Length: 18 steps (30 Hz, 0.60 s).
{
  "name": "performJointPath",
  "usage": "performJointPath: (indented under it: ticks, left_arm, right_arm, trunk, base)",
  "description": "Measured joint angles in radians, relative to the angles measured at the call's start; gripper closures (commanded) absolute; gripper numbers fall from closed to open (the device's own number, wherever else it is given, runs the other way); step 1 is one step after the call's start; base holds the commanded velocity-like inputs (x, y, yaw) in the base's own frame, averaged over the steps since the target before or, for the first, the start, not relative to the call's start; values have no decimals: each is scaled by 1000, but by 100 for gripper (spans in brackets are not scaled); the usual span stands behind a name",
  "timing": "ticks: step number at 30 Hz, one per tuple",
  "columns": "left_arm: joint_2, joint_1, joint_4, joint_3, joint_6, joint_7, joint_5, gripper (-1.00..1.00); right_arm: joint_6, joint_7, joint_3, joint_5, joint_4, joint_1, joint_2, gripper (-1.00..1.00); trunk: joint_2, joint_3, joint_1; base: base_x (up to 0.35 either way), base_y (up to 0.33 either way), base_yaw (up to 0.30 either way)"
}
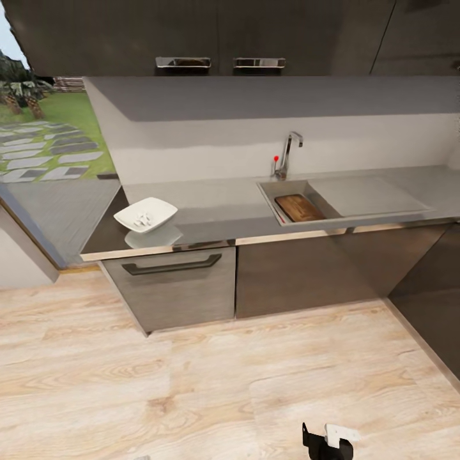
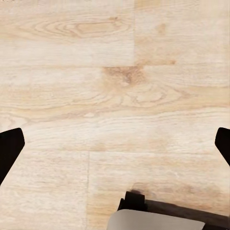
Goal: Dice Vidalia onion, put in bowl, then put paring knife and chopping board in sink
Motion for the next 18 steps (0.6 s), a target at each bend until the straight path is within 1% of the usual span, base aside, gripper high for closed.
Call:
performJointPath:
  ticks: [18]
  left_arm:
    - [-2,0,7,0,1,0,0,-100]
  right_arm:
    - [0,0,0,0,0,0,0,-100]
  trunk:
    - [0,29,0]
  base:
    - [0,0,0]
